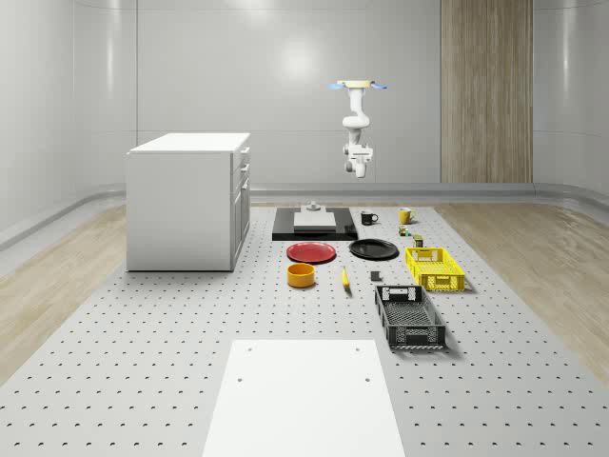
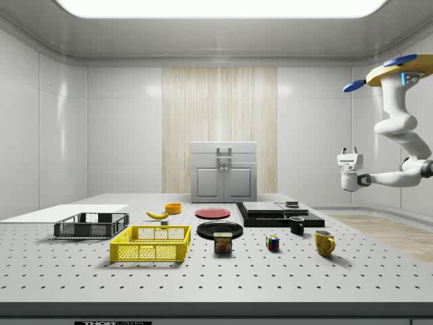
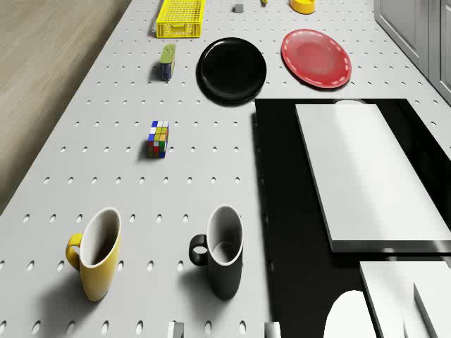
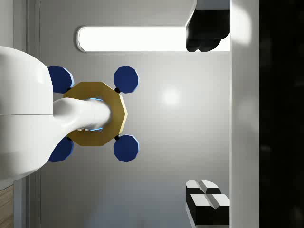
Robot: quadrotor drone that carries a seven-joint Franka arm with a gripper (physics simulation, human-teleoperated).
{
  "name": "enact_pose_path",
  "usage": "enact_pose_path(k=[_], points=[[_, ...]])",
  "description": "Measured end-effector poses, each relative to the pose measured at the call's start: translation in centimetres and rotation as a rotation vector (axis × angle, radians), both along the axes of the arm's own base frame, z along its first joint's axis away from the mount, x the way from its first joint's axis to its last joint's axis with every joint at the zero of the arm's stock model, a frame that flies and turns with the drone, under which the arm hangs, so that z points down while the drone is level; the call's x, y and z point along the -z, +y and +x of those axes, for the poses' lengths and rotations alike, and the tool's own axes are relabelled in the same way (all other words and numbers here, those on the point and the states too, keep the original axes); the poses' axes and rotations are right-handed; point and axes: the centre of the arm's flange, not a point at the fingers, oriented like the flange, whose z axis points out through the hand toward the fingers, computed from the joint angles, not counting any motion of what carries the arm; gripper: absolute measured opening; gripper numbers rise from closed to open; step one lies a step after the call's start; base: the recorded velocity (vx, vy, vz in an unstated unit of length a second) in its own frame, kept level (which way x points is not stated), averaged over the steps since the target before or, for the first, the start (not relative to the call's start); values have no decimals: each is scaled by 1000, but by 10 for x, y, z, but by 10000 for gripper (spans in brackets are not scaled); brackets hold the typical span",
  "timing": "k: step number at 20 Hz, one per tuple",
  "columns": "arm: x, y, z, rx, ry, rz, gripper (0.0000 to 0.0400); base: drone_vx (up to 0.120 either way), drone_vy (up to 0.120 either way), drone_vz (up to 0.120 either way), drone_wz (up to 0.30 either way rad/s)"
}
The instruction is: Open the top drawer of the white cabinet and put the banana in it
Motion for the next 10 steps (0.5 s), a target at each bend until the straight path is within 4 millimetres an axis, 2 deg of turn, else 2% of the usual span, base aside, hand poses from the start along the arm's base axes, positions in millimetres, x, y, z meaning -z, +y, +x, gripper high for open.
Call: enact_pose_path(k=[3, 5, 10], points=[[-23, 0, -3, 0, -2, 0, 400, 0, 0, 0, 0], [-37, 0, -4, 0, -4, 0, 400, 0, -120, 0, 0], [-66, 0, -2, 0, -8, 0, 400, 0, 0, 0, 0]])
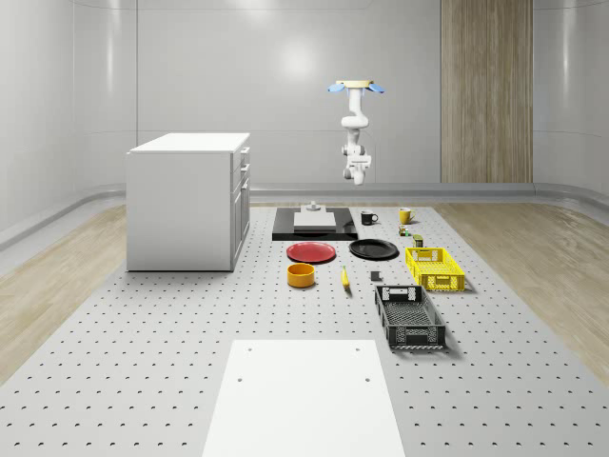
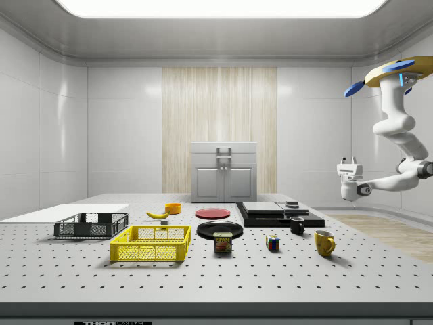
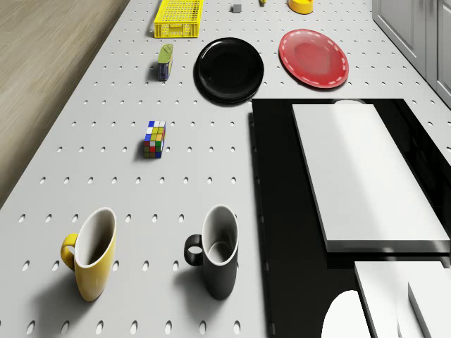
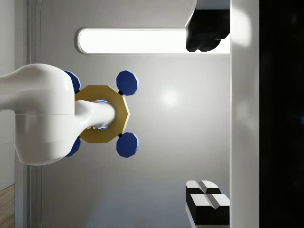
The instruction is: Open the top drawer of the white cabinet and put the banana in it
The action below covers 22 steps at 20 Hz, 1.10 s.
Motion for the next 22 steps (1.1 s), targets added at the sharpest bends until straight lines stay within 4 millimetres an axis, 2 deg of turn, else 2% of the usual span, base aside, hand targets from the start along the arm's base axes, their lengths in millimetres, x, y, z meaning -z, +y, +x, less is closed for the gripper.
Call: enact_pose_path(k=[3, 5, 7, 9, 12, 16, 22], points=[[-12, -4, 1, 2, -2, 46, 400, 0, 0, 0, 0], [-10, -35, 2, 1, 1, 370, 400, 0, 0, 0, 0], [2, -61, 2, -2, 3, 676, 400, 0, 0, 100, 0], [18, -79, 3, -4, 4, 923, 400, 80, -60, 120, 0], [38, -92, 3, -7, 5, 1184, 400, 120, -120, 120, 0], [55, -97, 4, -9, 5, 1381, 400, 120, -120, 110, 0], [67, -99, 4, -11, 6, 1506, 400, 120, -120, 0, 0]])
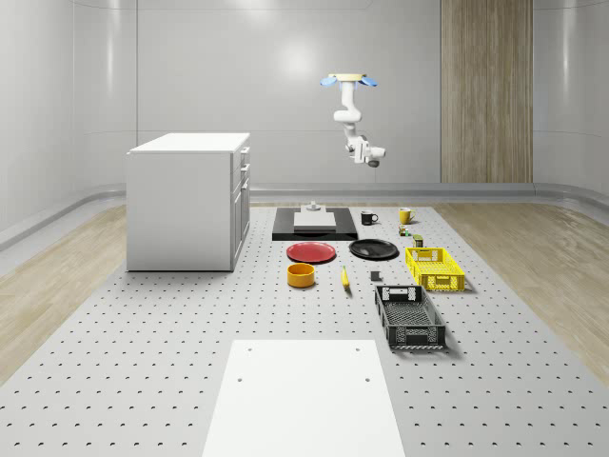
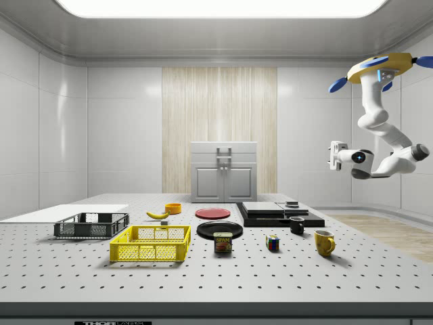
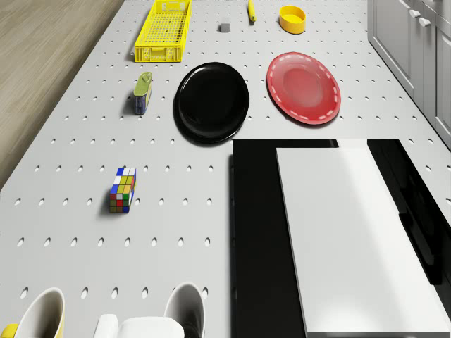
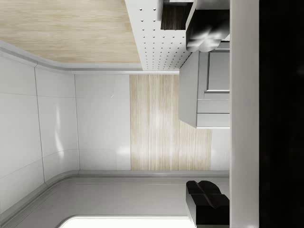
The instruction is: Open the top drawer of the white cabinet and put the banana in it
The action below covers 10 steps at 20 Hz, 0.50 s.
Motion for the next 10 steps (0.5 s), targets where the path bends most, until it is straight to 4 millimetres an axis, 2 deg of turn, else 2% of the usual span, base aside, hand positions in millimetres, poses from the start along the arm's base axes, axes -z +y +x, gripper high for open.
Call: enact_pose_path(k=[9, 10], points=[[5, 0, 0, -1, 0, 51, 400, 120, -120, 0, 0], [5, 0, 0, -1, 0, 53, 400, 120, -120, 80, 0]])
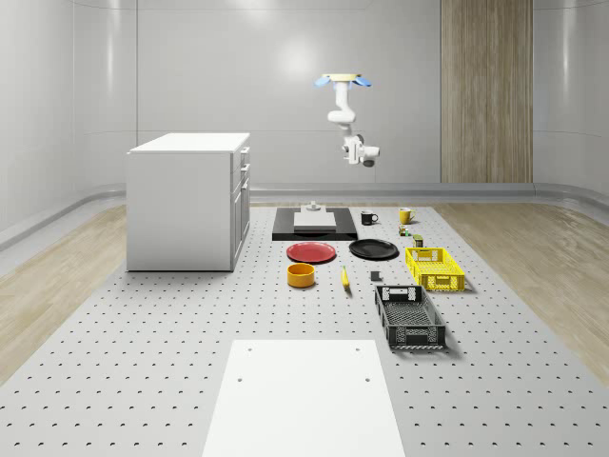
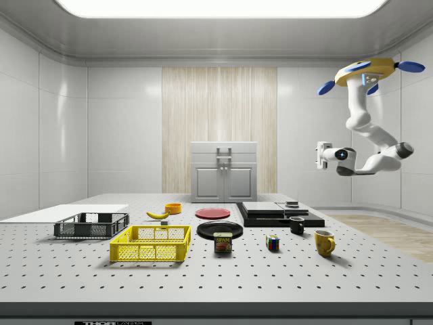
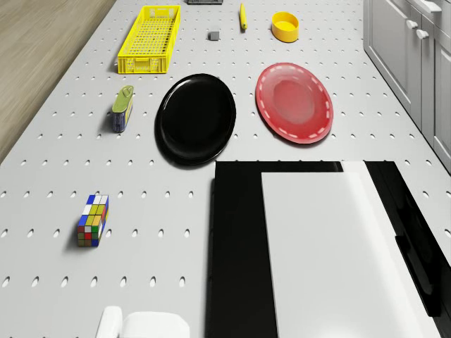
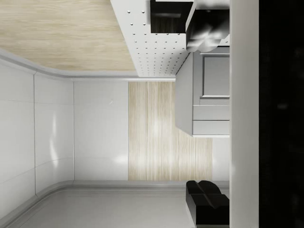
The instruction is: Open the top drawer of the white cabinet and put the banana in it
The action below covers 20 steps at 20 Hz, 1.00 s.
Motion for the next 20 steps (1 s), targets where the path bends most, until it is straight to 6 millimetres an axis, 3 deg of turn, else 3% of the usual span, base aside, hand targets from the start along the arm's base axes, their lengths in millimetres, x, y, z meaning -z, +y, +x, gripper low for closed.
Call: enact_pose_path(k=[11, 20], points=[[1, 0, 0, 0, 0, 9, 400, 120, -120, 76, 0], [1, 0, 0, 0, 0, 10, 400, 120, -120, 0, 0]])
